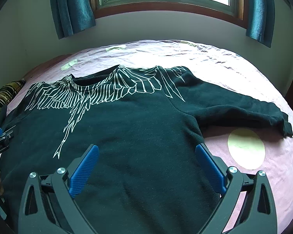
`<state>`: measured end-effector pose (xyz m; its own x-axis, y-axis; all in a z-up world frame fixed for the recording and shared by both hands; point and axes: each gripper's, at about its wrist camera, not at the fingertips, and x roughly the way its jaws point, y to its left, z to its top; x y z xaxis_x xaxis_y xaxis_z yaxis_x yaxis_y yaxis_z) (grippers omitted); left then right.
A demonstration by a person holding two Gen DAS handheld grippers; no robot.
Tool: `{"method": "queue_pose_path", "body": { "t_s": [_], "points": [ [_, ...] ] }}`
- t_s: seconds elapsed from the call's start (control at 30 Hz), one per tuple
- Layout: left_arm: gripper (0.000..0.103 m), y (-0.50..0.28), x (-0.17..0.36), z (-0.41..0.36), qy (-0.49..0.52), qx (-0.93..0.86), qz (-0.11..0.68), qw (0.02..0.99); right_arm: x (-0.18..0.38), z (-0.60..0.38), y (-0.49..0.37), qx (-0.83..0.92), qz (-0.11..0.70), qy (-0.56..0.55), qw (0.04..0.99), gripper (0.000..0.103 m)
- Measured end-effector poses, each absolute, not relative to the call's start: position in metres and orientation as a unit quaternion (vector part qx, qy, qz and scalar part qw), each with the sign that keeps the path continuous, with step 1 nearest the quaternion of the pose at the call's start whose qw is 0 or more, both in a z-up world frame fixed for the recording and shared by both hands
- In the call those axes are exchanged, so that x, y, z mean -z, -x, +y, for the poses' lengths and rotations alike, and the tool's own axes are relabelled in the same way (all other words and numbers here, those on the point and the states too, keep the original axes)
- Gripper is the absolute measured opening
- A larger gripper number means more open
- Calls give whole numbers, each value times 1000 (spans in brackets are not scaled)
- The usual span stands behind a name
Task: Fold small clothes
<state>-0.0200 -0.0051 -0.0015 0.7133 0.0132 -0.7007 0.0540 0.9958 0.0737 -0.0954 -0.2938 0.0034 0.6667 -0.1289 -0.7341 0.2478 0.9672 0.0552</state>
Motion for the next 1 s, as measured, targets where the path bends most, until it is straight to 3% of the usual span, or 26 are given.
{"method": "queue_pose_path", "body": {
  "t_s": [1.0],
  "points": [
    [101, 18, 9, -4, -40, 10, 389, 921, 5, -296, 95, 97, 401, -83, 907, 98]
  ]
}}
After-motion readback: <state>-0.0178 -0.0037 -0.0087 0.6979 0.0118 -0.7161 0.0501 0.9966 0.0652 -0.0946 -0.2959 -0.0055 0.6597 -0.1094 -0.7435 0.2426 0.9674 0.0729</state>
